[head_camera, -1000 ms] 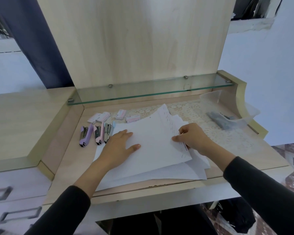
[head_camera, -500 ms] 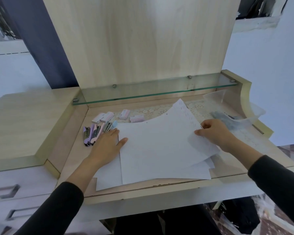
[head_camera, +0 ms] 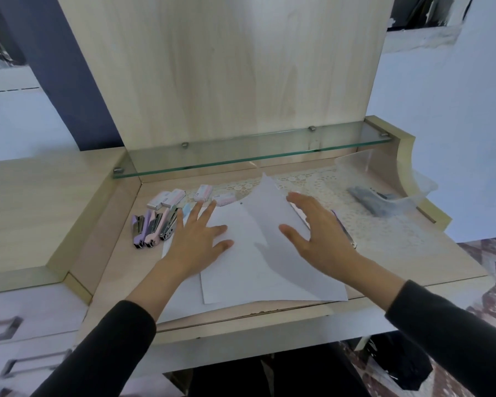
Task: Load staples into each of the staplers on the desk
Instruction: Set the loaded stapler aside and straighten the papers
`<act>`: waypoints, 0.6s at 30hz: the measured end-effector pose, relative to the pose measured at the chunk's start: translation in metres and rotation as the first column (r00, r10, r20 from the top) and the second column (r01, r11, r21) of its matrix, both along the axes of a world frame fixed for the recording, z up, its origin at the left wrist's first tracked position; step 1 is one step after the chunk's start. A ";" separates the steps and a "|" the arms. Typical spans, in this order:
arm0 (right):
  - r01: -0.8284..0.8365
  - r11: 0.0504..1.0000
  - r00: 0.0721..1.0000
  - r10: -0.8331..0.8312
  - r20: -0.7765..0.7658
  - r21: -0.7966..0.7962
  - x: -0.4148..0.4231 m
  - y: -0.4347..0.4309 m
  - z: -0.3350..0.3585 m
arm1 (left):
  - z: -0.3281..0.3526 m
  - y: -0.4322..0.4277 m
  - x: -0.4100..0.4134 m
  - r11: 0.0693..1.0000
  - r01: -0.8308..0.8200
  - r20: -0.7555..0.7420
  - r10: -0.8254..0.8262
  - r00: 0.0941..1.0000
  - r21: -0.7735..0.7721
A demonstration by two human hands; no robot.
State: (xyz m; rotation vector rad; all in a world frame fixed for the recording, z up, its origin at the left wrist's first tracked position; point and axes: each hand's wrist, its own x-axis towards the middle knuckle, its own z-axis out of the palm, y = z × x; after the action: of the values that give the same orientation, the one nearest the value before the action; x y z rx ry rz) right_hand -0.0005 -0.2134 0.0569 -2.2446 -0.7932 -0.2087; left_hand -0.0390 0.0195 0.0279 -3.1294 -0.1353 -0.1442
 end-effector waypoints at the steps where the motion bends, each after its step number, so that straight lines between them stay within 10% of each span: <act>1: -0.040 0.999 0.999 0.040 -0.002 -0.021 -0.002 0.001 -0.003 | 0.001 0.000 -0.001 1.000 -0.003 -0.001 0.003 1.000 0.011; 9: -0.227 0.887 0.960 0.133 -0.246 -0.403 0.004 0.008 -0.021 | 0.012 -0.008 0.001 0.984 0.171 0.282 -0.151 0.948 -0.048; 18: -0.163 0.962 0.979 0.130 -0.156 -0.221 0.019 0.002 -0.018 | 0.022 -0.056 0.026 0.945 0.131 -0.138 -0.179 0.974 -0.299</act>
State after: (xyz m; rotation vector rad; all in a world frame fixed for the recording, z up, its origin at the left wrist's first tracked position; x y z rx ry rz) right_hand 0.0181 -0.2112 0.0387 -2.3737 -0.9442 0.1190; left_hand -0.0129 -0.0361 0.0496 -3.4229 0.1039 0.1483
